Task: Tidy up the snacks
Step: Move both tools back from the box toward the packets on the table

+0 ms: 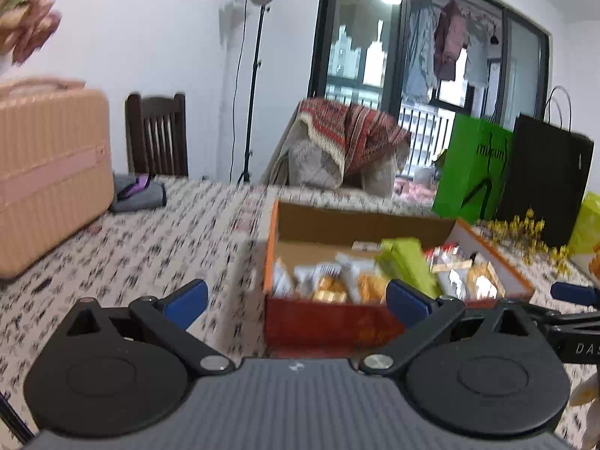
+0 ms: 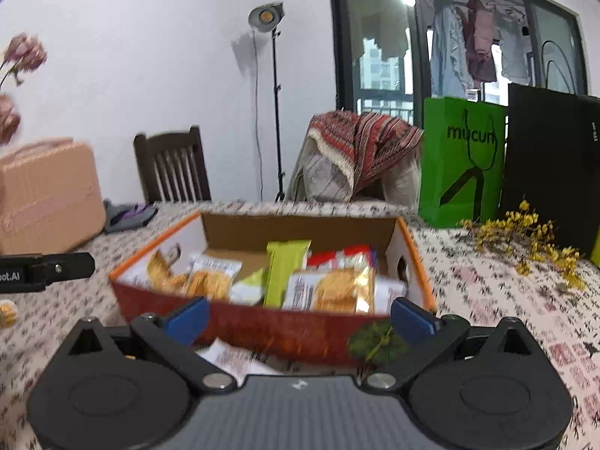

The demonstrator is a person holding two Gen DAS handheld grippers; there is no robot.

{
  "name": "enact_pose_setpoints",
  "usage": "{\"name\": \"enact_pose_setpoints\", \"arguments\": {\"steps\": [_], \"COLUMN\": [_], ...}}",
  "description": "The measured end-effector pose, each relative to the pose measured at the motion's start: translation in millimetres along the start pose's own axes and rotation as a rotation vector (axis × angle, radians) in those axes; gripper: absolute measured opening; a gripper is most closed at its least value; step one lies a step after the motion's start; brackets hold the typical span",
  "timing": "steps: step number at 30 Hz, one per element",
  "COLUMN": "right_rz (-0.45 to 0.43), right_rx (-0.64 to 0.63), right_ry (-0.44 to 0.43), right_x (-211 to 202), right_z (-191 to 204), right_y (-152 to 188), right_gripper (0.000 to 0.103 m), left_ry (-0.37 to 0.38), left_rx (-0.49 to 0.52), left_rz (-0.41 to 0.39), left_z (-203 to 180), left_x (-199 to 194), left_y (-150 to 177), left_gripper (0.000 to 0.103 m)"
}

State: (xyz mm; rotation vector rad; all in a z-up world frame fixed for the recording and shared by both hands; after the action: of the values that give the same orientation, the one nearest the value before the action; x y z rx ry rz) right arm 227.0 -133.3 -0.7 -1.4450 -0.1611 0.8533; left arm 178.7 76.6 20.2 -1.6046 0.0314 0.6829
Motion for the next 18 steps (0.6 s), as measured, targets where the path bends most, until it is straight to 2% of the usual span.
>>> {"name": "enact_pose_setpoints", "arguments": {"steps": [6, 13, 18], "right_rz": [0.087, 0.18, 0.265], "right_rx": [-0.006, 0.009, -0.003], "right_ry": [-0.015, -0.035, -0.043], "right_x": [10, 31, 55], "right_z": [9, 13, 15], "right_y": [25, 40, 45], "right_gripper": [0.103, 0.103, 0.103], "left_ry": [-0.015, -0.009, 0.029], "left_rx": [0.005, -0.023, -0.049], "left_rz": [0.078, 0.099, 0.113], "left_z": [22, 40, 44], "left_x": [8, 18, 22], "left_y": [31, 52, 56], "left_gripper": [0.103, 0.103, 0.103]}}
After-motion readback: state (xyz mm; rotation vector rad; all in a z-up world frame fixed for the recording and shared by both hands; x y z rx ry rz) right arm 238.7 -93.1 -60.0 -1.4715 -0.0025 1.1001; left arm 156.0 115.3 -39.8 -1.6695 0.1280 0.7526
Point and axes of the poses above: each gripper's, at about its wrist camera, not at the fingertips, and x roughly the way its jaws point, z to its left, y to its underside, the point moved 4 cm from there along x, roughly the way its jaws point, and after that the axes turned 15 degrees about -y, right-handed, at the moved point
